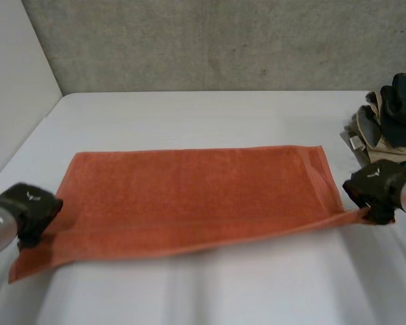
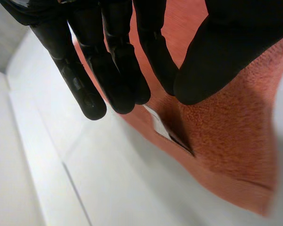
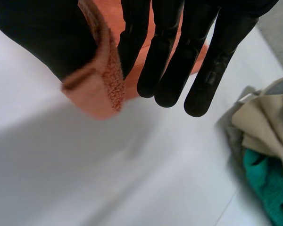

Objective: Fold the laundry.

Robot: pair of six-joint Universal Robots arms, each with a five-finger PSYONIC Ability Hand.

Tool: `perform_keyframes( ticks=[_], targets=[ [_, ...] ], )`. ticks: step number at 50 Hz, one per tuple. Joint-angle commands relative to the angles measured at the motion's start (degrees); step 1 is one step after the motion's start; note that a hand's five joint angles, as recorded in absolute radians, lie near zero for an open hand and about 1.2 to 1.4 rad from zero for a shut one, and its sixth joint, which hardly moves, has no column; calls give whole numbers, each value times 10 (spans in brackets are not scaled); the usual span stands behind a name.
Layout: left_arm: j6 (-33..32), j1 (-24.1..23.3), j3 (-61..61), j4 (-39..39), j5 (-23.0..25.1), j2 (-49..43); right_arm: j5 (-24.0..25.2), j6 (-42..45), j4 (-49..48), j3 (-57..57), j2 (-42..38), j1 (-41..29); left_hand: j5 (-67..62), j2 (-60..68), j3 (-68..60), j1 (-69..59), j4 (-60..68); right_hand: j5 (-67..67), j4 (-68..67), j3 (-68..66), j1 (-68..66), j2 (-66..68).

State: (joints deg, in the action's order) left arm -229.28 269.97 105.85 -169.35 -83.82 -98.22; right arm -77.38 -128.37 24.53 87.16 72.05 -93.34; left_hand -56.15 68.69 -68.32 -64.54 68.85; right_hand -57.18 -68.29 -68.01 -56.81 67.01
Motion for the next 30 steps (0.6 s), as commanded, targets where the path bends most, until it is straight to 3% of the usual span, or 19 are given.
perform_keyframes(
  ticks=[1,8,19,20,21,22,23,25,27,30],
  targets=[
    [70,-88,-149,-113,-49,-126,-52,-61,-128,-95,-127,-60,-139,113,-117,-155,111,-128,-117,-120,-232,130],
    [81,-118,-311,-180,-125,-262,-111,-62,-224,-211,-225,-95,-139,113,-117,-155,111,-128,-117,-120,-232,130],
    [31,-127,-508,-220,-130,-430,-132,-60,-288,-398,-377,-104,-139,113,-117,-155,111,-128,-117,-120,-232,130],
    [28,-127,-512,-223,-129,-436,-132,-60,-288,-410,-388,-106,-139,113,-117,-155,111,54,66,63,-49,-53],
    [26,-128,-514,-228,-129,-441,-132,-60,-289,-419,-397,-109,-139,113,-117,-155,111,369,380,378,266,-368],
    [26,-130,-515,-235,-129,-443,-133,-58,-293,-436,-415,-113,-14,-12,8,-30,-13,572,583,580,468,-570],
    [26,-133,-511,-251,-128,-444,-133,-57,-295,-445,-421,-114,561,-587,583,545,-589,572,583,580,468,-570],
    [27,-141,-501,-270,-126,-439,-134,-60,-302,-457,-426,-115,406,-431,427,389,-433,572,583,580,468,-570],
    [34,-149,-480,-300,-127,-420,-141,-67,-324,-462,-419,-120,561,-587,583,545,-589,572,583,580,468,-570],
    [55,-153,-437,-329,-126,-364,-149,-101,-349,-434,-379,-130,561,-587,583,545,-589,572,583,580,468,-570]
  ],
)
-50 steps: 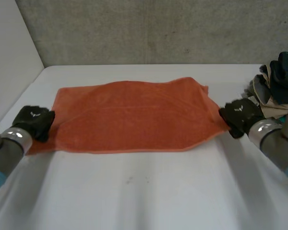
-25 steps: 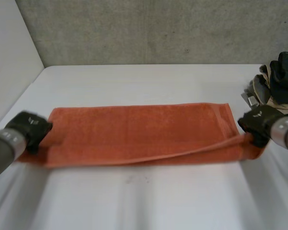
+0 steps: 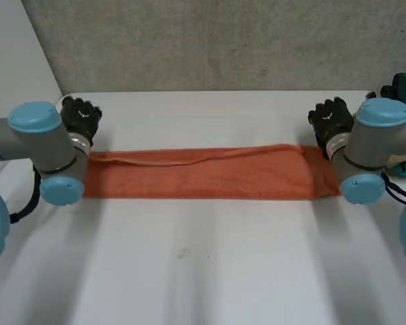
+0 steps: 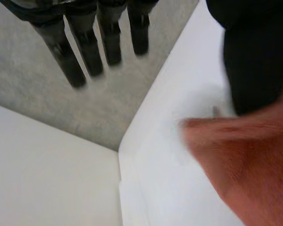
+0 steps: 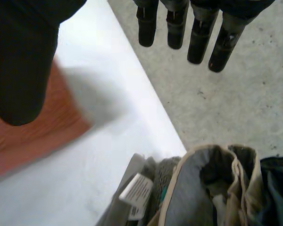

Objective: Fold the laundry.

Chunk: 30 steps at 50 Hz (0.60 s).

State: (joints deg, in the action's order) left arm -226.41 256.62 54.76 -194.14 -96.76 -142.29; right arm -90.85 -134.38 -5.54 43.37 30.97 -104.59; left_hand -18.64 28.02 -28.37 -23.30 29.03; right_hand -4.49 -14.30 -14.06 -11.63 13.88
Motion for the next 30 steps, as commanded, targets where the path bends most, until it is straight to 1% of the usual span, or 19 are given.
perform_keyframes(
  ticks=[1,3,4,7,8,11,12,15,16,19,20,27,30],
  targets=[
    [32,-19,89,-86,4,95,-15,-53,-54,19,48,-19,186,-180,184,133,-190,45,43,41,16,-39],
    [45,-17,118,-97,8,130,-13,-77,-59,50,89,-18,186,-180,184,133,-190,45,43,41,16,-39],
    [56,-16,146,-100,16,163,-12,-101,-64,84,132,-13,186,-180,184,133,-190,45,43,41,16,-39],
    [71,-16,184,-99,40,201,-6,-129,-69,135,183,-12,186,-180,184,133,-190,45,43,41,16,-39],
    [74,-15,207,-93,61,219,1,-140,-69,167,209,-12,186,-180,184,133,-190,45,43,41,16,-39],
    [76,-9,243,-82,92,239,10,-142,-61,210,241,-13,186,-180,184,133,-190,45,43,41,16,-39],
    [70,2,267,-62,110,244,22,-142,-56,243,264,-12,186,-180,184,133,-190,45,43,41,16,-39],
    [63,21,293,-26,133,245,37,-144,-45,288,289,-7,186,-180,184,133,-190,45,43,41,16,-39],
    [55,36,304,-6,145,244,50,-143,-39,318,299,4,186,-180,184,133,-190,45,43,41,16,-39],
    [42,50,310,12,160,237,60,-142,-35,350,305,23,186,-180,184,133,-190,45,43,41,16,-39],
    [32,56,310,18,168,222,66,-142,-35,369,305,32,186,-180,184,133,-190,45,43,41,16,-39],
    [-15,93,272,18,178,147,74,-142,-34,409,303,41,186,-180,184,133,-190,45,43,41,16,-39],
    [-18,93,247,14,179,126,75,-142,-35,415,301,41,186,-180,184,133,-190,45,43,41,16,-39]
  ],
)
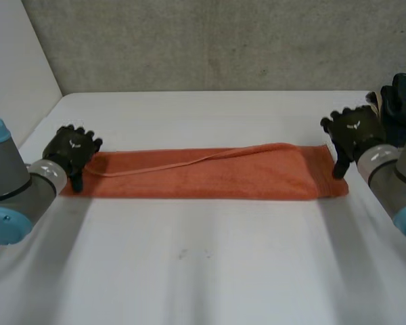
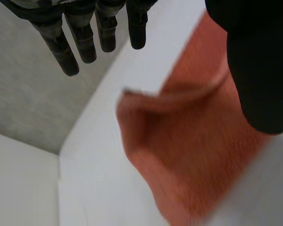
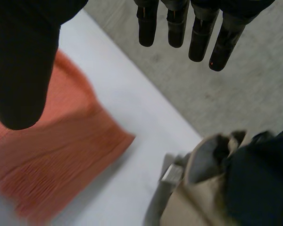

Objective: Fold the laundry.

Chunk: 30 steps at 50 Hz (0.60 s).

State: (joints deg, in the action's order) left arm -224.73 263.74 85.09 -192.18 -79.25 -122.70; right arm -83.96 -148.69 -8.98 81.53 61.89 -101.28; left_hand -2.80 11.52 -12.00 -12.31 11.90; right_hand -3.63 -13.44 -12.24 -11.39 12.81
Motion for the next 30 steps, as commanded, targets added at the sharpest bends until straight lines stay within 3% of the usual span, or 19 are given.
perform_keyframes(
  ticks=[1,8,13,16,18,20,24,30],
  targets=[
    [-34,20,-74,-13,3,-86,6,2,-1,38,-9,8,28,-15,20,23,-19,36,34,22,14,-28],
    [-5,13,-158,-69,2,-132,4,2,-8,68,-6,7,-13,25,-21,-18,22,36,34,22,14,-28],
    [111,-1,-289,-105,0,-185,4,2,-9,86,-5,6,-103,116,-111,-108,112,36,34,22,14,-28],
    [146,1,-388,-106,-15,-246,4,0,-9,95,-4,6,-162,175,-170,-167,171,36,34,22,14,-28],
    [138,5,-502,-85,-69,-318,4,0,-9,98,-3,6,-205,217,-213,-210,214,36,34,22,14,-28],
    [124,5,-573,-30,-140,-354,5,0,-9,102,-1,7,-168,181,-176,-173,177,36,34,22,14,-28],
    [123,-2,-535,28,-135,-331,5,3,-9,109,2,8,-60,73,-68,-65,69,36,34,22,14,-28],
    [120,-3,-349,-34,-74,-222,6,2,-9,110,3,13,-52,64,-59,-56,61,36,34,22,14,-28]
  ],
)
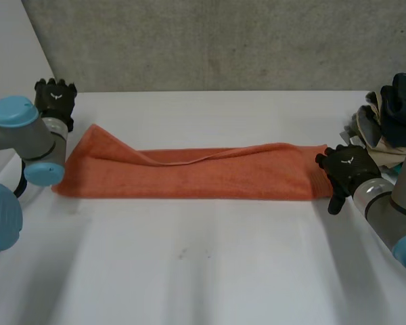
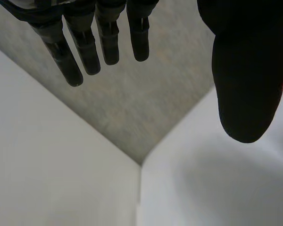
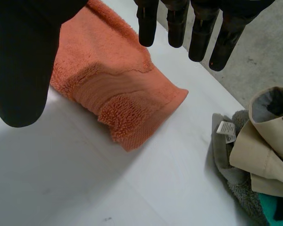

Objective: Fold the laundry.

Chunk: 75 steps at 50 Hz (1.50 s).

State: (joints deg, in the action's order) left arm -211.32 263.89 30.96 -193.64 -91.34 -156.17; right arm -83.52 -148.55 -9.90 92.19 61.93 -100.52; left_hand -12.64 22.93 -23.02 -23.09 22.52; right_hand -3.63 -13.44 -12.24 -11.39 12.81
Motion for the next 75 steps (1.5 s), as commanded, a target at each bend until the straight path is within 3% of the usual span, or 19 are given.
perform_keyframes(
  ticks=[1,7,13,21,32,45,49,54,57,71,75],
  targets=[
    [-13,-5,216,-36,52,126,1,1,1,4,2,7,47,-50,51,51,-46,36,34,22,14,-28],
    [-14,-14,343,-115,61,209,0,0,1,0,2,9,40,-43,44,45,-39,36,34,22,14,-28],
    [-10,-35,394,-100,82,227,0,-1,0,-1,2,7,40,-43,44,45,-39,36,34,22,14,-28],
    [-11,-59,399,-70,160,223,0,0,0,3,2,4,44,-46,47,48,-42,36,34,22,14,-28],
    [-12,-82,274,-36,183,120,0,0,0,4,2,3,45,-48,49,50,-44,36,34,22,14,-28],
    [-13,-90,206,-7,184,76,0,2,-6,2,0,3,37,-40,41,41,-36,36,34,22,14,-28],
    [-11,-87,111,-8,170,27,0,2,-6,2,-1,2,8,-11,12,13,-7,36,34,22,14,-28],
    [-12,-76,-89,-8,102,-81,0,2,-12,6,-1,1,-10,7,-6,-6,11,36,34,22,14,-28],
    [-12,-75,-121,-2,94,-101,0,2,-13,9,-1,2,-10,7,-7,-6,11,36,34,22,14,-28],
    [-10,-82,207,-60,96,110,0,0,-13,5,0,8,8,-11,12,13,-7,36,34,22,14,-28],
    [-9,-85,267,-59,116,153,0,0,-13,2,0,8,22,-25,25,26,-20,36,34,22,14,-28]
  ],
)
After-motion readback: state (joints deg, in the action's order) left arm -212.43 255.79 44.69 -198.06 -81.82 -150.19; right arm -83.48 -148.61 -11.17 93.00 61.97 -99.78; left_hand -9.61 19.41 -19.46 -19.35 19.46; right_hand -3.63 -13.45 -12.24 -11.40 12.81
